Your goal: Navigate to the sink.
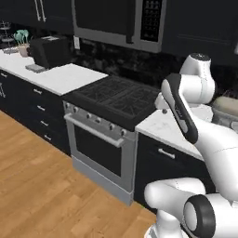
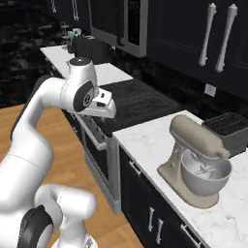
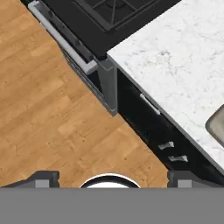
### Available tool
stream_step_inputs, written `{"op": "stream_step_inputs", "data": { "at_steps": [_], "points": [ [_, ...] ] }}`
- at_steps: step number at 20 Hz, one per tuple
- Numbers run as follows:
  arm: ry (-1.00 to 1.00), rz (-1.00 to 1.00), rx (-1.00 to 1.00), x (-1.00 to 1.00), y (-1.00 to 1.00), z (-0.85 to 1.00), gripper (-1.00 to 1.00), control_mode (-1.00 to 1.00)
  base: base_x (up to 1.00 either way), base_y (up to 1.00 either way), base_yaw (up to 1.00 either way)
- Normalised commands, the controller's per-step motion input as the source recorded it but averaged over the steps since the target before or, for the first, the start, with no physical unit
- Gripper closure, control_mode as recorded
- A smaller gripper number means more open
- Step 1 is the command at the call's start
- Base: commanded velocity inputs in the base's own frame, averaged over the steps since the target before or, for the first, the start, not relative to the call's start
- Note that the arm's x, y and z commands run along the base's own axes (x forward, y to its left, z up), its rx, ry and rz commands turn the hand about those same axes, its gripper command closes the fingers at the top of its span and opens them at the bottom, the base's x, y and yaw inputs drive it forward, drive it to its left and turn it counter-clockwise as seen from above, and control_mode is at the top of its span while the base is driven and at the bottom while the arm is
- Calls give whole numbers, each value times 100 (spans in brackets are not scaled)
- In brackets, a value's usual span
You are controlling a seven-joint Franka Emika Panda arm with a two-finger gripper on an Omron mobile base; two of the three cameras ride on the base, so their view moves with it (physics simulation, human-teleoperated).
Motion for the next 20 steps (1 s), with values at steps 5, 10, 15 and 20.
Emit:
{"op": "stream_step_inputs", "data": {
  "at_steps": [5,10,15,20],
  "points": [
    [0,0,0,0,0,0,-100,100,-18,0,100],
    [0,0,0,0,0,0,-100,100,-8,0,100],
    [0,0,0,0,0,0,-100,100,-10,0,100],
    [0,0,0,0,0,0,-100,100,-4,0,100]
  ]
}}
